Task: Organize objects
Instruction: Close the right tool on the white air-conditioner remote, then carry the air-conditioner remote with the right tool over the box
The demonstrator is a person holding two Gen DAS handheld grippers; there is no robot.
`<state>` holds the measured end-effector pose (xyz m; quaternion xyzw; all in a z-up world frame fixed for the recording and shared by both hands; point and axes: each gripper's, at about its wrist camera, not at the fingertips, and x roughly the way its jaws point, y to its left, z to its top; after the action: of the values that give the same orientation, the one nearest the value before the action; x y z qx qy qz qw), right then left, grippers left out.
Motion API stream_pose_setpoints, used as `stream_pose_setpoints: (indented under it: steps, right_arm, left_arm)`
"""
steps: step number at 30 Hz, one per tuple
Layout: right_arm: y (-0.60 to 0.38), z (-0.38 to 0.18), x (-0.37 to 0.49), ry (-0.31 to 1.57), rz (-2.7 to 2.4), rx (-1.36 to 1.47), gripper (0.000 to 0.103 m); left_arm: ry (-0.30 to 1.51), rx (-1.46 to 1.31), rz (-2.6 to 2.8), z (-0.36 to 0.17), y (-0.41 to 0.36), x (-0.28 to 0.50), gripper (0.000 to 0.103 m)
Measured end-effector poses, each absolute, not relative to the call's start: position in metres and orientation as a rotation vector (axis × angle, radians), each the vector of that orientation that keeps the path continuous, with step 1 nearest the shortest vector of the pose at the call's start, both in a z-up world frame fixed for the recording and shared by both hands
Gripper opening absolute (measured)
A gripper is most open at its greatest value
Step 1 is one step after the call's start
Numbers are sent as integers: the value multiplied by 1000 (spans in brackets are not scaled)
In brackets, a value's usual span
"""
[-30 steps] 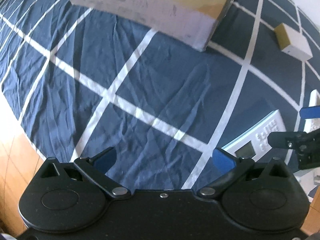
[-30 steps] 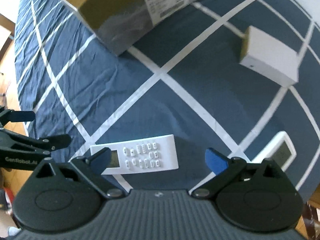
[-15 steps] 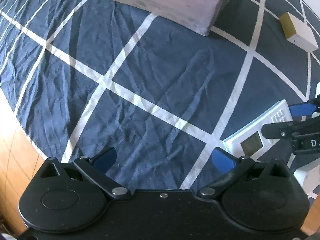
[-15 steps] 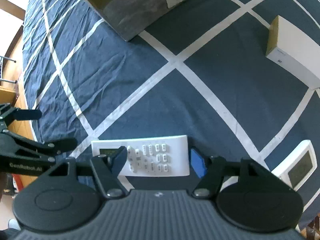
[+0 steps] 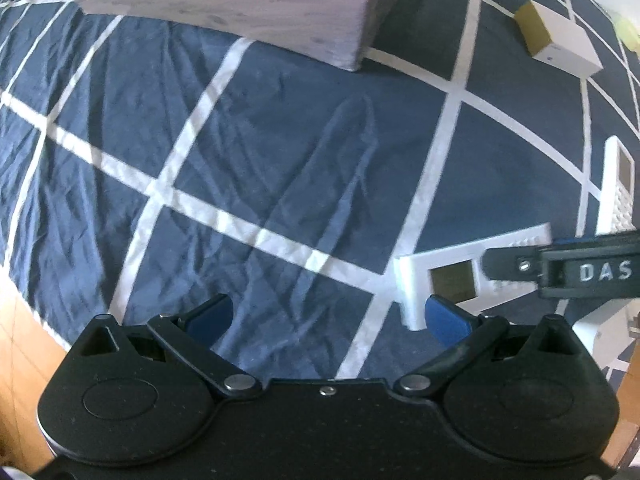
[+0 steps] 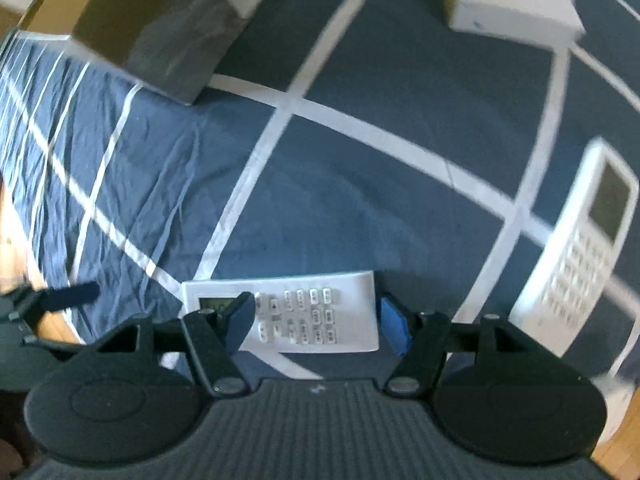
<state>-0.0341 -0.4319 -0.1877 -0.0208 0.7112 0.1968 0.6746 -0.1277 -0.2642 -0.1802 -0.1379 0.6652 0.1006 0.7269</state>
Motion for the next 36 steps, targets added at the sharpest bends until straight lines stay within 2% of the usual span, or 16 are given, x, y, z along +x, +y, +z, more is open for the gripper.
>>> stream_pose_setpoints:
  steps: [13, 24, 28, 36]
  right_arm:
    - [-434, -187, -49, 1541, 482, -49, 67]
    - [-429, -189, -47, 1544, 498, -60, 66]
    - [-428, -190, -48, 1542, 500, -63, 66]
    - [-428, -188, -48, 1540, 496, -54, 66]
  left_arm:
    - [1452, -441, 137, -185, -292, -125, 101]
    - [1453, -485, 114, -189, -292, -110, 78]
    - [1450, -491, 89, -189, -294, -108, 65]
    - [1453, -478, 80, -187, -295, -107, 64]
